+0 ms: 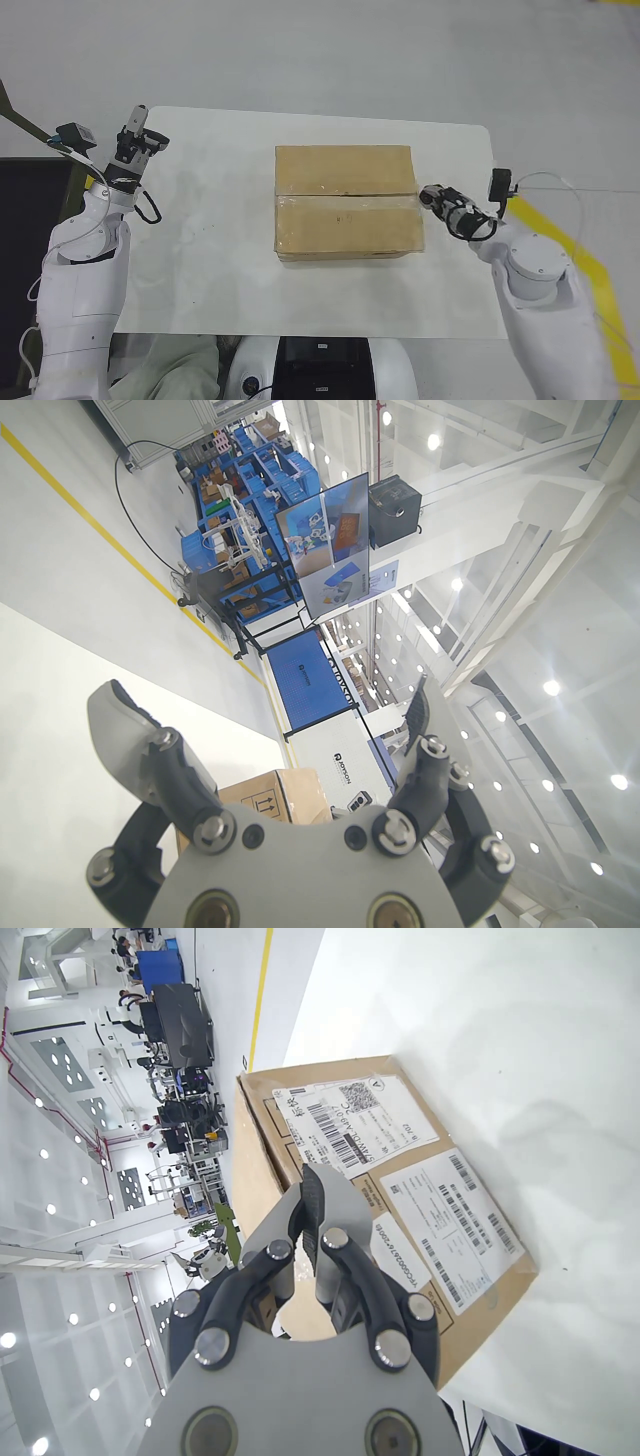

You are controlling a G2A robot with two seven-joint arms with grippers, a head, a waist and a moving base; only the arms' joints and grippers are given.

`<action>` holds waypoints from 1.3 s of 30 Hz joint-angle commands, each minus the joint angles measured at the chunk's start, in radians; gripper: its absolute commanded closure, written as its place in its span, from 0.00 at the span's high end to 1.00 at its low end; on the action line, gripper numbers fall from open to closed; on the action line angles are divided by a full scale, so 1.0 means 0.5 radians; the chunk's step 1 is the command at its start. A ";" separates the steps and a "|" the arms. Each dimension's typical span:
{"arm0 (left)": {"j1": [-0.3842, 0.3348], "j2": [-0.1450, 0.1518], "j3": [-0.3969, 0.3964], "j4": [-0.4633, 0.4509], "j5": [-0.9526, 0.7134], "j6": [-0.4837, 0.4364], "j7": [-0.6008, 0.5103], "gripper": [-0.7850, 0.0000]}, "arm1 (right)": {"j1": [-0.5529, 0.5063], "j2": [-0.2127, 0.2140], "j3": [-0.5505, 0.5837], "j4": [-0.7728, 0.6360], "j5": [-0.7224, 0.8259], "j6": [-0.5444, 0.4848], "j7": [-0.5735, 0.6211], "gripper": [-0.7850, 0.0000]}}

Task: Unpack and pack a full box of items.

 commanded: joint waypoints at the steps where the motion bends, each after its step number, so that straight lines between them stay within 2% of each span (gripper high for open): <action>1: 0.000 0.000 0.000 0.000 0.000 0.000 0.000 1.00 | -0.019 0.001 0.025 -0.018 0.011 -0.016 -0.035 0.00; 6: 0.000 0.000 0.000 0.000 0.000 0.000 0.000 1.00 | -0.042 0.002 0.030 -0.114 -0.010 -0.089 -0.099 0.00; 11: 0.000 0.000 0.000 0.000 0.000 0.000 0.000 1.00 | 0.042 -0.007 -0.097 -0.156 -0.025 -0.178 -0.083 0.00; 25: 0.000 0.000 0.000 0.000 0.000 0.000 0.000 1.00 | 0.572 -0.085 -0.794 0.112 -0.120 -0.179 0.137 0.00; 32: 0.000 0.000 0.000 0.000 0.000 0.000 0.000 1.00 | 0.762 -0.130 -1.030 0.221 -0.147 -0.148 0.215 0.00; 39: 0.000 0.000 0.000 0.000 0.000 0.000 0.000 1.00 | 0.948 -0.200 -1.224 0.365 -0.074 -0.135 0.188 0.00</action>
